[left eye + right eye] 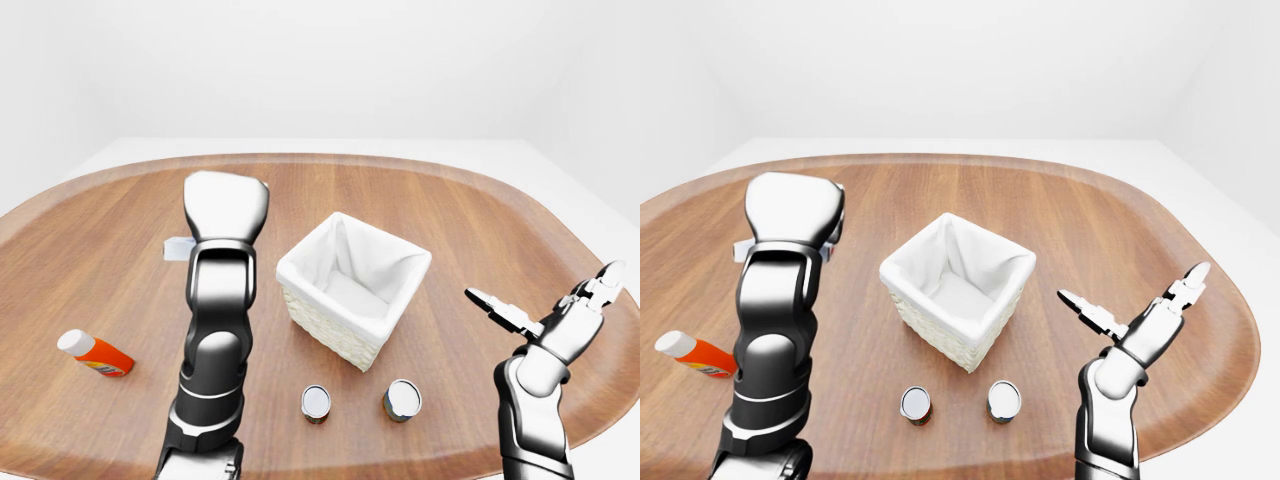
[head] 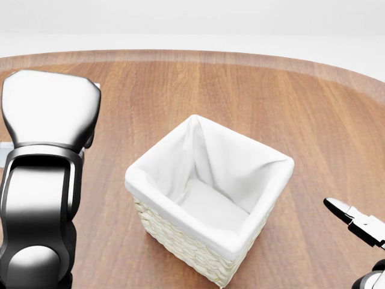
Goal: Pick up the alphabet soup and the cream cheese box, and put them in the basket.
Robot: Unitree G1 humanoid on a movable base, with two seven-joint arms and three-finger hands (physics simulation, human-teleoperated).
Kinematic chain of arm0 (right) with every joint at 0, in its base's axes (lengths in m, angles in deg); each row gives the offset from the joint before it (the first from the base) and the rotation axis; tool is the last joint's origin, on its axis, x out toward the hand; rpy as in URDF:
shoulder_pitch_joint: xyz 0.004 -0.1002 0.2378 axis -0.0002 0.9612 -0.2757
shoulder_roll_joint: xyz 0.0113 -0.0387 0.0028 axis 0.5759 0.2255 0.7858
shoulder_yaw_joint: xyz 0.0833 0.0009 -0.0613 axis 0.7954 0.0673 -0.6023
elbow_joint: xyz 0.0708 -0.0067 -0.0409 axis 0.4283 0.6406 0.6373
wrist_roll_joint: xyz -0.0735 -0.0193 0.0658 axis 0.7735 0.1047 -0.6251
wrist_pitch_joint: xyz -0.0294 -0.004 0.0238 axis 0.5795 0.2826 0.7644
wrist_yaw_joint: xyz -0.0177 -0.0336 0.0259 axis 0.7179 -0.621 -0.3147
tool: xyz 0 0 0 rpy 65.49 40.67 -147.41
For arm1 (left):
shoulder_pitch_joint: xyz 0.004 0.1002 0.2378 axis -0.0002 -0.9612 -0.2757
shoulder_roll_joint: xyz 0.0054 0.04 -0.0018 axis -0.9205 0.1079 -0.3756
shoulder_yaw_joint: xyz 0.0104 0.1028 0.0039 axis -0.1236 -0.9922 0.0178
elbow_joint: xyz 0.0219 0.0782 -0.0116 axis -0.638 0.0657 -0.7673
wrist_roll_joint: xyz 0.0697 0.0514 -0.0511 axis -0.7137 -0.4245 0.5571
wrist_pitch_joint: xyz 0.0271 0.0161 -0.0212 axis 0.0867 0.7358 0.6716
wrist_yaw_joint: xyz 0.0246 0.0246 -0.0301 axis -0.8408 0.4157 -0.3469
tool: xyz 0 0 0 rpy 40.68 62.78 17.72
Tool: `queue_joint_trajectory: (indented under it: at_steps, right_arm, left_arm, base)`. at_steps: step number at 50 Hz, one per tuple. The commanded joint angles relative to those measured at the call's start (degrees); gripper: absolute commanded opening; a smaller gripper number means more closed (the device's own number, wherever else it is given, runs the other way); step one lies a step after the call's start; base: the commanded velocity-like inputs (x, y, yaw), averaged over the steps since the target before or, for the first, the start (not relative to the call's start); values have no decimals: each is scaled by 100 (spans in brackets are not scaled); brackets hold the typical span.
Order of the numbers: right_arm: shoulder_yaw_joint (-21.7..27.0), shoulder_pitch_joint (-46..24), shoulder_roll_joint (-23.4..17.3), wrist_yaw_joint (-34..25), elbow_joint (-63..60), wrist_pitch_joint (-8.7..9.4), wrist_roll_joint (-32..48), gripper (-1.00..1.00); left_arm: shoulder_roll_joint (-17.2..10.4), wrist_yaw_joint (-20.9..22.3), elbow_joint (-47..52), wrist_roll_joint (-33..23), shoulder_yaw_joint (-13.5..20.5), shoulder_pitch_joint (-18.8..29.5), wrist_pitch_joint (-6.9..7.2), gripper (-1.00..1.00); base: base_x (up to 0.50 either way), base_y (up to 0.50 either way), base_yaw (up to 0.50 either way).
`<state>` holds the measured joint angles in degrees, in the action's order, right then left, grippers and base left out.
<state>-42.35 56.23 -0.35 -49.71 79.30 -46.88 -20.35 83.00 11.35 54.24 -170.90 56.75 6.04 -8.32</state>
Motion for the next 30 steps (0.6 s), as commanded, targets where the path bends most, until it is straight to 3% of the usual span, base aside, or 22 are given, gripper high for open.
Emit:
queue_joint_trajectory:
  at_steps: [1, 7, 13, 23, 24, 30]
  right_arm:
    - [3, 10, 4, 0, -61, 32, -11, 100]
    - [-20, 17, 13, 0, -44, -28, 31, 100]
    - [-7, 43, 28, 0, -75, -46, 52, 100]
    - [-8, 49, 38, 0, -99, -39, 63, 100]
    - [-32, 66, 44, 0, -114, -54, 90, 100]
    - [-23, 69, 45, 0, -118, -78, 105, 100]
  left_arm:
    - [464, 145, 66, 74, 157, 533, 0, -100]
    - [566, 145, 118, 414, 197, 599, 0, -100]
    - [841, 145, 77, 792, -19, 552, 0, -100]
    - [1202, 145, -248, 768, -320, 524, 0, -100]
    - [1357, 145, -240, 897, -411, 443, 0, -100]
    - [1683, 145, -476, 633, -604, 677, 0, -100]
  base:
    - [0, 0, 0]
    - [0, 0, 0]
    - [0, 0, 0]
    - [0, 0, 0]
    - [0, 0, 0]
    - [0, 0, 0]
